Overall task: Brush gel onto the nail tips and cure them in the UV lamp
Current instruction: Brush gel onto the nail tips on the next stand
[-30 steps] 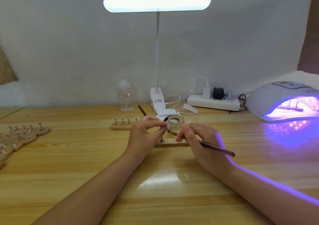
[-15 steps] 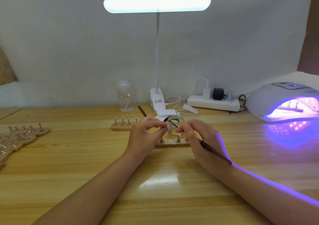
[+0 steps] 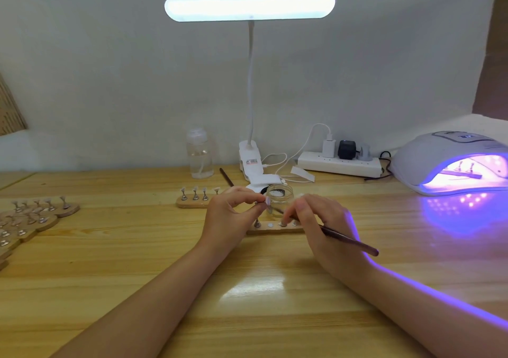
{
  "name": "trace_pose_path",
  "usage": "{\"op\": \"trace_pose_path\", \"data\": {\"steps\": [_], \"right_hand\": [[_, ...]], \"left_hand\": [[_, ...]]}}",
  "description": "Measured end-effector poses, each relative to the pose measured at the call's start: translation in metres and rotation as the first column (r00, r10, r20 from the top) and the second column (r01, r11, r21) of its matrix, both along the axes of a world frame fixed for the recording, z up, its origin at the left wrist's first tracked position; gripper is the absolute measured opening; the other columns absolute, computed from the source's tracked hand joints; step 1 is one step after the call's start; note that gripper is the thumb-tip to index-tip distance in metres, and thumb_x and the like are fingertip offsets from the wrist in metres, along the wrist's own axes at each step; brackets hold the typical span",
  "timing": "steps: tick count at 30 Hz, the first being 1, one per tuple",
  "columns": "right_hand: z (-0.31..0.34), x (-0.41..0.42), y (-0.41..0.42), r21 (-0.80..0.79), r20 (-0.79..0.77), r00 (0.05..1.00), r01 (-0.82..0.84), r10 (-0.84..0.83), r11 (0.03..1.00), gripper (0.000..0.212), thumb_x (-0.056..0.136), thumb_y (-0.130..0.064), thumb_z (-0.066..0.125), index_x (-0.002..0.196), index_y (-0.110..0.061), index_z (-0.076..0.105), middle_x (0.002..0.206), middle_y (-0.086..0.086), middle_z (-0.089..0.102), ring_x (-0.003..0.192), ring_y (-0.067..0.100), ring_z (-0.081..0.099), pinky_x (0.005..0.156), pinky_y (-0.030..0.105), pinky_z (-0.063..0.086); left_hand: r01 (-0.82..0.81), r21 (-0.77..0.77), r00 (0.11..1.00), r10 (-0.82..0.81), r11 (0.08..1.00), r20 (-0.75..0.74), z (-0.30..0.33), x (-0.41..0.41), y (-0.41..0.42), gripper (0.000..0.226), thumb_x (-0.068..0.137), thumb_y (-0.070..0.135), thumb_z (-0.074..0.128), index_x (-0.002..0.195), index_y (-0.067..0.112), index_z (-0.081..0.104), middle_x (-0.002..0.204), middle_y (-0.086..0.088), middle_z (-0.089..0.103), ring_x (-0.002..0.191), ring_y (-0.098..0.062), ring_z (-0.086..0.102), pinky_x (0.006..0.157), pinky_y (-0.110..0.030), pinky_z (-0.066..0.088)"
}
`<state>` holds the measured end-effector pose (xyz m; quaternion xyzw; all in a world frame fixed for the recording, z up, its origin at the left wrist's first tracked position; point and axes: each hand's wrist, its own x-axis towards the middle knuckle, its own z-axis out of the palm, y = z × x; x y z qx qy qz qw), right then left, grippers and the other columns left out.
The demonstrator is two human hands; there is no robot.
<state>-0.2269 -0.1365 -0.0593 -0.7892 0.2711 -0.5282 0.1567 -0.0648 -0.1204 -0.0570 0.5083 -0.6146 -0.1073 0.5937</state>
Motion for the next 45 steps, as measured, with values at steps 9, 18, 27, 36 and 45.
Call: {"op": "trace_pose_path", "data": {"steps": [9,18,27,36,45], "right_hand": [[-0.0005,0.0002,-0.0003,0.021,0.021,1.0,-0.004,0.004,1.0,0.044,0.089,-0.041,0.032,0.069,-0.018,0.064,0.064,-0.007,0.064,0.066,0.007,0.058,0.069,0.018,0.043],[-0.0004,0.0005,-0.0004,0.031,0.018,1.0,-0.006,0.005,1.0,0.042,0.089,-0.043,0.032,0.069,-0.023,0.062,0.065,-0.011,0.063,0.068,0.005,0.059,0.071,0.022,0.044],[0.0016,0.0001,0.0013,0.08,0.035,0.999,-0.035,0.033,0.996,0.034,0.087,-0.046,0.031,0.07,-0.035,0.058,0.067,-0.012,0.064,0.068,0.006,0.06,0.07,0.026,0.046],[0.002,-0.0002,0.0027,0.174,0.065,0.995,-0.084,0.073,0.981,0.039,0.085,-0.049,0.031,0.069,-0.028,0.061,0.072,-0.009,0.067,0.071,0.011,0.062,0.073,0.037,0.051],[0.0019,-0.0002,0.0035,0.225,0.07,0.993,-0.105,0.091,0.969,0.039,0.084,-0.05,0.033,0.065,-0.029,0.061,0.069,-0.005,0.067,0.071,0.012,0.064,0.079,0.045,0.05]], "left_hand": [[-0.003,0.001,1.0,0.003,1.0,0.005,0.0003,0.0003,0.0,0.029,0.069,0.006,0.076,0.069,0.033,0.068,0.072,0.013,0.064,0.074,-0.001,0.057,0.072,-0.007,0.041],[0.003,0.017,1.0,-0.003,1.0,0.0,0.0023,-0.0005,0.0017,0.022,0.07,0.005,0.075,0.071,0.027,0.07,0.073,0.011,0.066,0.074,-0.003,0.059,0.074,-0.01,0.044],[0.004,0.004,1.0,-0.004,1.0,0.001,0.0025,-0.0003,0.0025,0.024,0.069,0.003,0.075,0.07,0.026,0.069,0.069,0.015,0.064,0.07,0.004,0.057,0.072,-0.007,0.042],[0.008,0.014,1.0,-0.008,1.0,-0.013,0.0016,-0.0001,0.0009,0.023,0.068,0.001,0.075,0.069,0.023,0.069,0.069,0.013,0.065,0.069,0.005,0.058,0.071,-0.007,0.043],[-0.033,0.002,0.999,0.033,0.999,-0.005,-0.0002,0.0011,0.0,0.027,0.068,0.01,0.077,0.062,0.032,0.062,0.072,0.013,0.06,0.075,0.005,0.054,0.075,-0.01,0.04]]}}
